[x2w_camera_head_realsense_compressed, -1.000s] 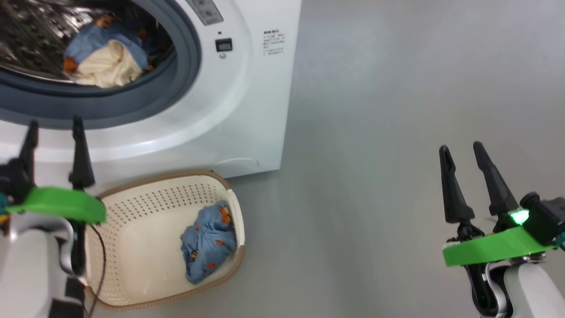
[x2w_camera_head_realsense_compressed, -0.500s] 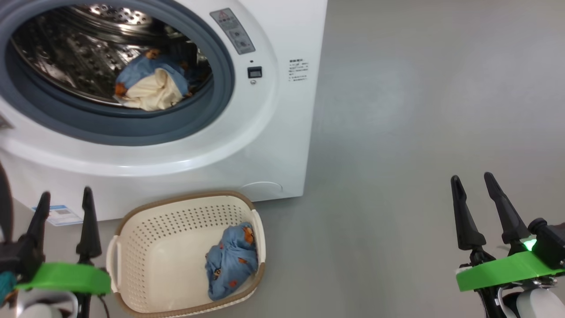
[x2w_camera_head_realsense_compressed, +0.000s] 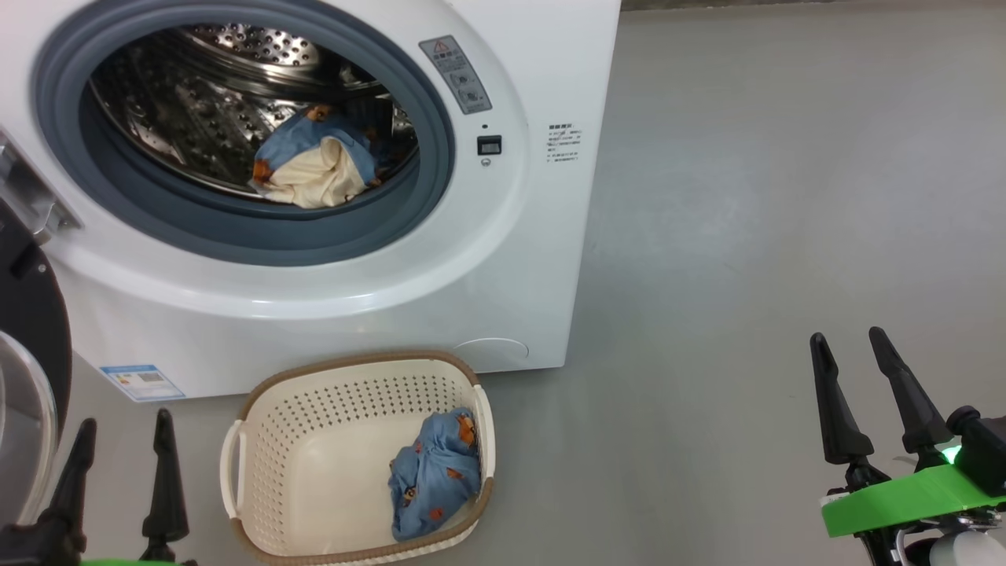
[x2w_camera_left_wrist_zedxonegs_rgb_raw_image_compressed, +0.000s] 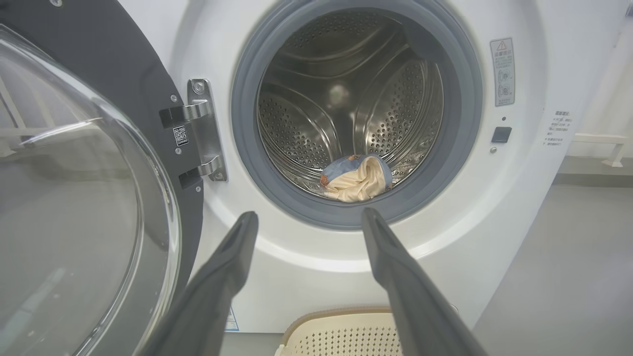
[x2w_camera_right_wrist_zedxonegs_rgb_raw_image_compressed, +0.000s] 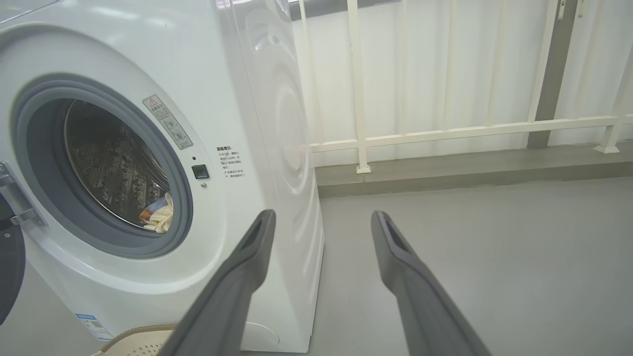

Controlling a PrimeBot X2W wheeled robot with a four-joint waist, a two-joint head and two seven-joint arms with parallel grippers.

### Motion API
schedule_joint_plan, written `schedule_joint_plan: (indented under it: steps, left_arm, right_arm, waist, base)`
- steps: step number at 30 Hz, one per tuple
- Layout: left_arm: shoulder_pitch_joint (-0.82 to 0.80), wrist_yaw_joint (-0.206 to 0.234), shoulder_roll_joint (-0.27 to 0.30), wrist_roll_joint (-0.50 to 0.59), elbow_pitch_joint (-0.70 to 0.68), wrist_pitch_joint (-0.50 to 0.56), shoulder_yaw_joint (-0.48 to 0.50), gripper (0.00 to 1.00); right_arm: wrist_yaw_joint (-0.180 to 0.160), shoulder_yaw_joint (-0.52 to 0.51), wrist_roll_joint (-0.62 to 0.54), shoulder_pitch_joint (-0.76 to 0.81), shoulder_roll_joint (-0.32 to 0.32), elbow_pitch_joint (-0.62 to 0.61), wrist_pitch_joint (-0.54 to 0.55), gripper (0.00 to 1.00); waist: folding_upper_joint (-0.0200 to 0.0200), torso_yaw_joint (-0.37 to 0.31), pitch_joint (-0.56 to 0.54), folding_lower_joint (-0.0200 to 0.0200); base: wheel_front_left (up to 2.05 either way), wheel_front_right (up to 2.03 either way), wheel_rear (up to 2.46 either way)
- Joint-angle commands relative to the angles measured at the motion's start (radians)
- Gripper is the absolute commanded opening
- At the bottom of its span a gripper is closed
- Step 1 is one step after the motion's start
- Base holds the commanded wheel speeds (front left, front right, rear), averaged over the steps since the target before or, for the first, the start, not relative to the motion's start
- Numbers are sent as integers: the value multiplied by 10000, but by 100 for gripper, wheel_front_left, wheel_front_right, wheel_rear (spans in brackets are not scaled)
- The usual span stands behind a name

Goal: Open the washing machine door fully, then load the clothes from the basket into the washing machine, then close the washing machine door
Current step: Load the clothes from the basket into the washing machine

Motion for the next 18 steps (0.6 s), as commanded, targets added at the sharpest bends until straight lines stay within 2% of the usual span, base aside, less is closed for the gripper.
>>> schedule_joint_plan:
  steps: [1,18]
  left_arm:
    - [-44,-4,144,120,-371,-64,380,100]
    - [274,-15,-134,226,-897,-64,631,100]
  right_arm:
    - [44,143,-55,-29,-156,-267,-80,100]
    - [44,113,-79,-176,-171,-372,-80,100]
  waist:
    - [0,10,15,1]
    - [0,-90,325,1]
  base:
    - [0,0,0]
    - [0,0,0]
